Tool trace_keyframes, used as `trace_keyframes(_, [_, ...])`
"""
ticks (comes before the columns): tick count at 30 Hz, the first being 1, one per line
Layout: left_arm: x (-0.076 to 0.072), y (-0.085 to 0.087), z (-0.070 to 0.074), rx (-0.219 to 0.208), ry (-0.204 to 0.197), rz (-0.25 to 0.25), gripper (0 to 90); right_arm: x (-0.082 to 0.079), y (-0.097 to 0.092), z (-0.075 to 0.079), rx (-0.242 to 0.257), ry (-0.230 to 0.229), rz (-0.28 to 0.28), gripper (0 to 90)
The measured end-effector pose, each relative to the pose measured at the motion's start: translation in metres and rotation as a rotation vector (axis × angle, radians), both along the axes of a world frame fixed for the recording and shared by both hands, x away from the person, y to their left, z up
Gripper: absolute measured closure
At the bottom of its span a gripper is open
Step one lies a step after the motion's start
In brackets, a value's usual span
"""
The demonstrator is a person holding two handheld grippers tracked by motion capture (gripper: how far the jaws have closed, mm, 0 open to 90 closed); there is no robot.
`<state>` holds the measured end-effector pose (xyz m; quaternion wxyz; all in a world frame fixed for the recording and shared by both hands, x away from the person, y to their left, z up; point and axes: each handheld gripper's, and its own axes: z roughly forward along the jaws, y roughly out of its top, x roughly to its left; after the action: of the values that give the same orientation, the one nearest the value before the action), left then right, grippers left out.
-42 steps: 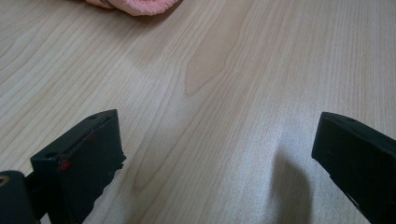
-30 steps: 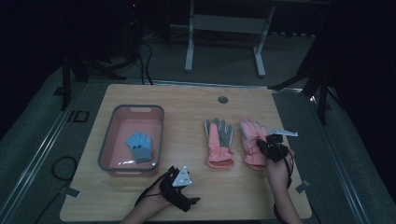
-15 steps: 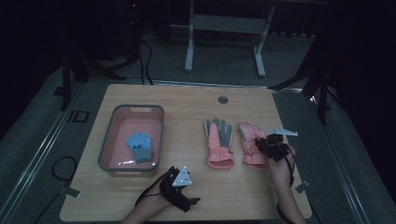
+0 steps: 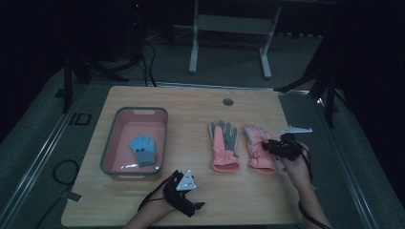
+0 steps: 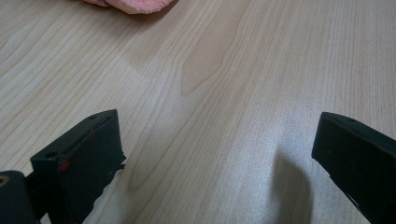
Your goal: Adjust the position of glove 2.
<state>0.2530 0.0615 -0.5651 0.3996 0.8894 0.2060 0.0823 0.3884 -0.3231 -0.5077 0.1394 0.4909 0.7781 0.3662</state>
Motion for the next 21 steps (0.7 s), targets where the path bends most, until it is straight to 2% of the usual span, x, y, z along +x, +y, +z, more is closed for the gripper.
trace_keyframes(1, [0.000, 0.000, 0.000, -0.001, 0.001, 0.000, 2.1, 0.000, 0.000, 0.000, 0.000, 0.000, 0.000, 59.0])
trace_keyframes(2, [0.000, 0.000, 0.000, -0.001, 0.001, -0.001, 2.0, 0.004, 0.003, -0.011, -0.047, 0.017, -0.011, 58.6])
trace_keyframes(5, [-0.001, 0.000, 0.000, 0.000, -0.001, -0.002, 2.1, 0.006, 0.004, -0.018, -0.073, 0.027, -0.021, 57.3])
trace_keyframes(7, [-0.001, 0.000, 0.000, 0.000, -0.001, -0.002, 2.0, 0.007, 0.004, -0.019, -0.070, 0.032, -0.025, 57.4])
trace_keyframes(9, [-0.001, 0.000, 0.000, 0.002, -0.001, -0.002, 2.1, 0.008, 0.003, -0.025, -0.041, 0.047, -0.016, 70.0])
trace_keyframes(12, [-0.001, 0.000, 0.000, 0.002, -0.002, -0.002, 2.1, 0.007, 0.005, -0.026, -0.023, 0.057, -0.009, 80.8])
trace_keyframes(18, [-0.001, -0.001, 0.000, 0.004, 0.000, -0.001, 2.0, -0.001, 0.011, -0.026, -0.027, 0.015, -0.068, 87.5])
trace_keyframes(21, [-0.001, 0.000, 0.000, 0.002, -0.001, 0.000, 2.1, -0.010, 0.016, -0.017, -0.051, -0.024, -0.134, 89.2])
